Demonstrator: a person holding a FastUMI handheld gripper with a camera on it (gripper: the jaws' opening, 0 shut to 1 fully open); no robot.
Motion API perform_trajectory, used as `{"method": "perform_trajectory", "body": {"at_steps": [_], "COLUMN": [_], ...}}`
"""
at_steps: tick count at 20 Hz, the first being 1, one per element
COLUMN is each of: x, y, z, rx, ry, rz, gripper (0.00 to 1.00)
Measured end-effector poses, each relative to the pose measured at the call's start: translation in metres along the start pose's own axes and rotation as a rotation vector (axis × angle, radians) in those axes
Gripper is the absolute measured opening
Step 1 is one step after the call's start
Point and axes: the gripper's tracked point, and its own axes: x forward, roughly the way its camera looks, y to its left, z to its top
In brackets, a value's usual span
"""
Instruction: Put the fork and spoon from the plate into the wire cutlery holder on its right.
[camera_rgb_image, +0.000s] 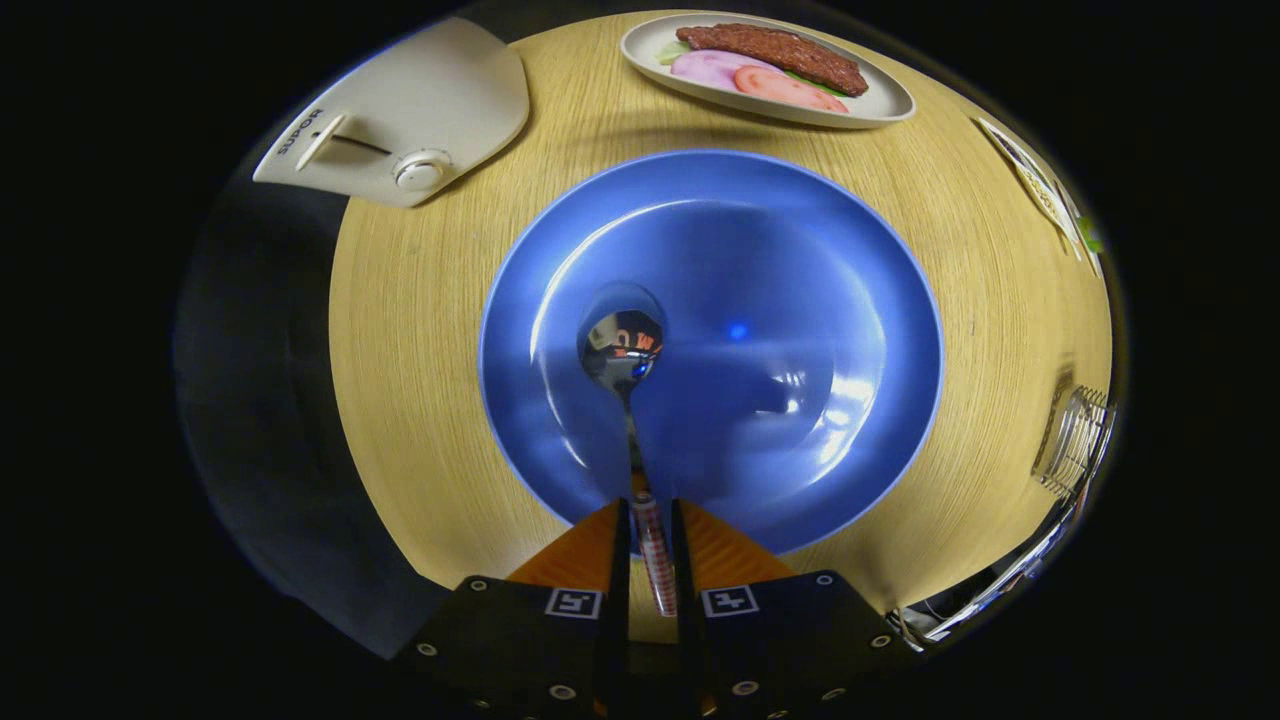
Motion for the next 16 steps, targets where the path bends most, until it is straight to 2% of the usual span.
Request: {"method": "perform_trajectory", "body": {"at_steps": [3, 6, 9, 11, 16], "x": [0.006, 0.005, -0.002, -0.018, -0.068], "y": [-0.003, -0.001, -0.008, -0.015, -0.053], "z": [0.000, 0.002, 0.007, 0.010, 0.010], "rx": [-0.023, -0.043, -0.083, -0.120, -0.189], "ry": [-0.008, -0.021, -0.056, -0.095, -0.177], "rz": [-0.024, -0.025, -0.034, -0.024, -0.058], "gripper": [0.21, 0.12, 0.09, 0.09, 0.09]}}
